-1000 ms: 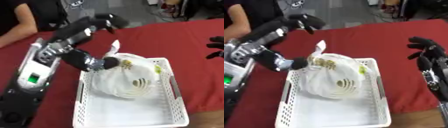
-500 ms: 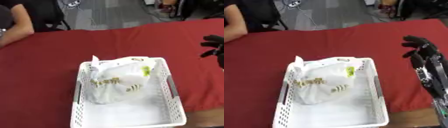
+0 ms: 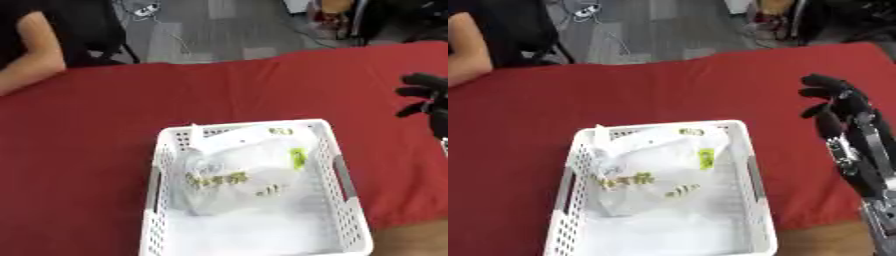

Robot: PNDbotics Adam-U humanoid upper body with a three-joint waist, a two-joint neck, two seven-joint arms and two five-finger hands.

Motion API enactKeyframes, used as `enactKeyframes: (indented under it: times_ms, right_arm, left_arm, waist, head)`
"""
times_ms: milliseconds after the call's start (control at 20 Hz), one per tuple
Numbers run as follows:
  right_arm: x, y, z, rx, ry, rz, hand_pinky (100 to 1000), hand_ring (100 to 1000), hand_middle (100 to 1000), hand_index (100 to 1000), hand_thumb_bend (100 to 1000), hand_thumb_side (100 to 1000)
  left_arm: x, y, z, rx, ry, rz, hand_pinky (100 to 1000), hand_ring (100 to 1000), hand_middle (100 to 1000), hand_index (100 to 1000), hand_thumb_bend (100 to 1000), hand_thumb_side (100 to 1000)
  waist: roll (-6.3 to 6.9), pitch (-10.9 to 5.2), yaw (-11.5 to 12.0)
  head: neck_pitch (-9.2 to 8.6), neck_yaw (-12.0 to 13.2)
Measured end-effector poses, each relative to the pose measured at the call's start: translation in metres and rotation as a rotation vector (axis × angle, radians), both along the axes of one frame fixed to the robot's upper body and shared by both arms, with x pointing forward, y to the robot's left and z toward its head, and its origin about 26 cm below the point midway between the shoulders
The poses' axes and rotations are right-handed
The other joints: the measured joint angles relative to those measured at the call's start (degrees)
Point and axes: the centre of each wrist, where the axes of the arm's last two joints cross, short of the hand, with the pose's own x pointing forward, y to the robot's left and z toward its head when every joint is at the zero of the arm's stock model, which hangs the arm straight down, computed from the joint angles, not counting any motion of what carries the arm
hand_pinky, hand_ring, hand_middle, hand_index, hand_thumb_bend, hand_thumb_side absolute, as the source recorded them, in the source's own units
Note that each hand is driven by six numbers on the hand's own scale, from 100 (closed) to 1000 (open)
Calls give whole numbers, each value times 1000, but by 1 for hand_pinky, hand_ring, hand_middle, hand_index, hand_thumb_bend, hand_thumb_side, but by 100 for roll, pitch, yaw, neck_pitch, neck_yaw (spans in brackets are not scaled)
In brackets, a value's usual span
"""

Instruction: Pick up objects on the table and place them in the box.

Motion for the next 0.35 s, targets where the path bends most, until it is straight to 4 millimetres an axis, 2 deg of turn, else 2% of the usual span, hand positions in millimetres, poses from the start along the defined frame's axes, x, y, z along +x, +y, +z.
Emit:
enactKeyframes:
  times_ms: [350]
  right_arm:
    - [0,0,0,-4,-3,-4,586,783,807,900,355,916]
  left_arm:
    - [-4,8,-8,-57,34,58,603,752,854,934,429,983]
  waist:
    - [-4,0,10]
  head:
    - [-1,-40]
